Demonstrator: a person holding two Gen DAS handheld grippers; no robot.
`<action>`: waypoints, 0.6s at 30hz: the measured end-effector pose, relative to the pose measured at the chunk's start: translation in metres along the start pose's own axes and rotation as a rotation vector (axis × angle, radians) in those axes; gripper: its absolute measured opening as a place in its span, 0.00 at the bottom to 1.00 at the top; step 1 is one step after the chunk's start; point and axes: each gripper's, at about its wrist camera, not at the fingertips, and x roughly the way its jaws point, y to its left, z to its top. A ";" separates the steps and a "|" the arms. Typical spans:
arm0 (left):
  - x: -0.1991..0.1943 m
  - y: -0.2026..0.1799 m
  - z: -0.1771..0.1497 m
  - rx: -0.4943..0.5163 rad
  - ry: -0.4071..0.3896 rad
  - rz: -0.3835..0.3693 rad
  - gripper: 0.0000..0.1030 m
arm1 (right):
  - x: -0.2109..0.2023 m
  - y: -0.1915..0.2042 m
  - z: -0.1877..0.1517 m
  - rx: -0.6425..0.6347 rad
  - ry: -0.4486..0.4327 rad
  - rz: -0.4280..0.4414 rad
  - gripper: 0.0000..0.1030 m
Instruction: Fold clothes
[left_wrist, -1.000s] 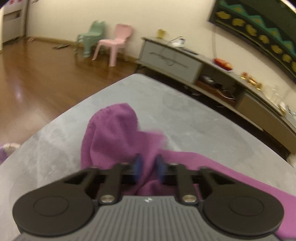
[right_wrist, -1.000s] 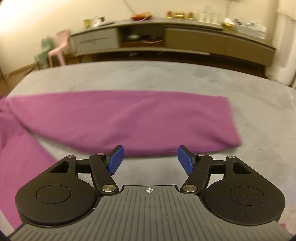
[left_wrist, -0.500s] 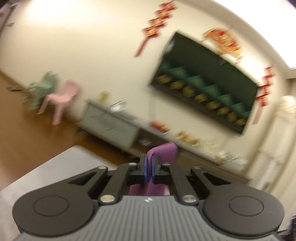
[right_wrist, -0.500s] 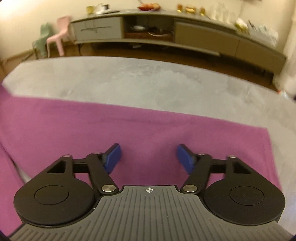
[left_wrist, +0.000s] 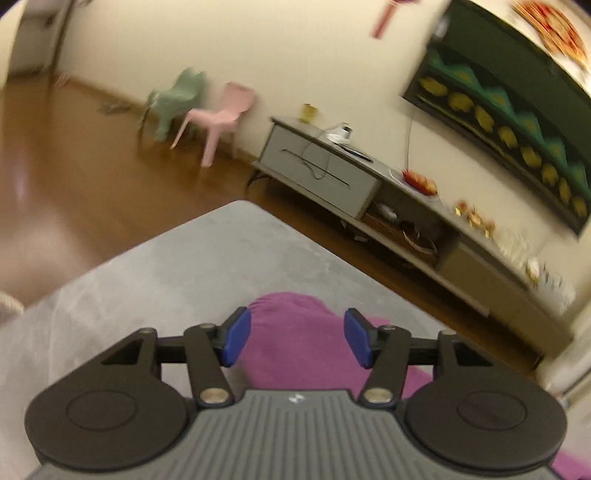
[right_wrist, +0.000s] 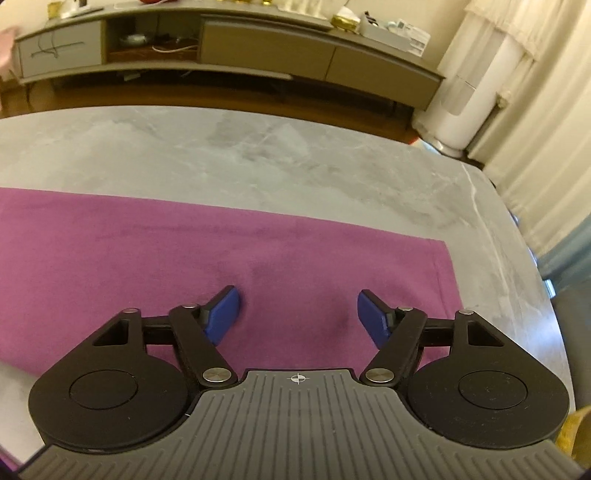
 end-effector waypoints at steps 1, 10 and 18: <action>0.001 0.002 0.002 -0.003 0.010 -0.007 0.56 | -0.008 0.005 0.000 0.002 -0.032 0.019 0.62; 0.087 -0.018 -0.006 0.203 0.263 0.165 0.48 | -0.009 0.056 0.007 -0.055 -0.059 0.222 0.62; 0.077 -0.009 0.030 0.034 0.194 0.217 0.39 | 0.017 0.011 0.007 0.010 -0.016 0.062 0.69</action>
